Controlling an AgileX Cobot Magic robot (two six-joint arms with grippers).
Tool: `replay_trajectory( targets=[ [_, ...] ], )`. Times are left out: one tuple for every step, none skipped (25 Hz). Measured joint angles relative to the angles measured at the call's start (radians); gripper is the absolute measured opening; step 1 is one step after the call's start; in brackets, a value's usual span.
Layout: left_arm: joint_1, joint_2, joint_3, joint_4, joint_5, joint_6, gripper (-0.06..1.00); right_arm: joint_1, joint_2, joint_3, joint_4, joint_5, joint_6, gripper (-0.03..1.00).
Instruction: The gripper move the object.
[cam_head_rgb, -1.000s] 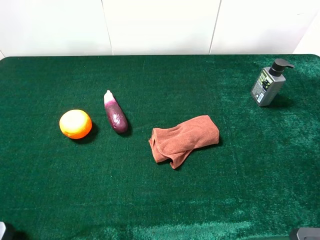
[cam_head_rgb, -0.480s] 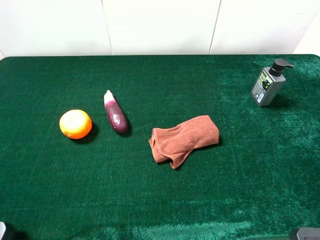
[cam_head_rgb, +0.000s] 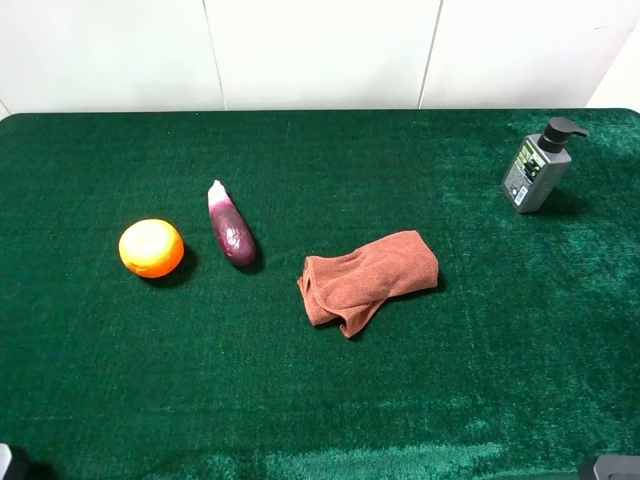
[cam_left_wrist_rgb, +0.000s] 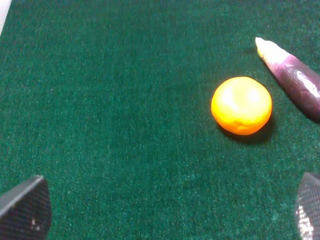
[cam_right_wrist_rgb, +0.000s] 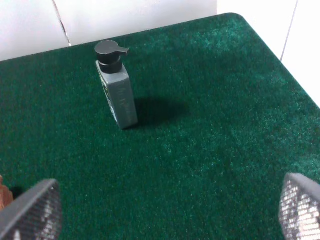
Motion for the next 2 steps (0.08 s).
replay_trajectory(
  targets=[
    [0.000, 0.000, 0.000, 0.000, 0.000, 0.000, 0.99, 0.000, 0.000, 0.000, 0.001, 0.000, 0.000, 0.66],
    [0.000, 0.000, 0.000, 0.000, 0.000, 0.000, 0.99, 0.000, 0.000, 0.000, 0.001, 0.000, 0.000, 0.66]
  ],
)
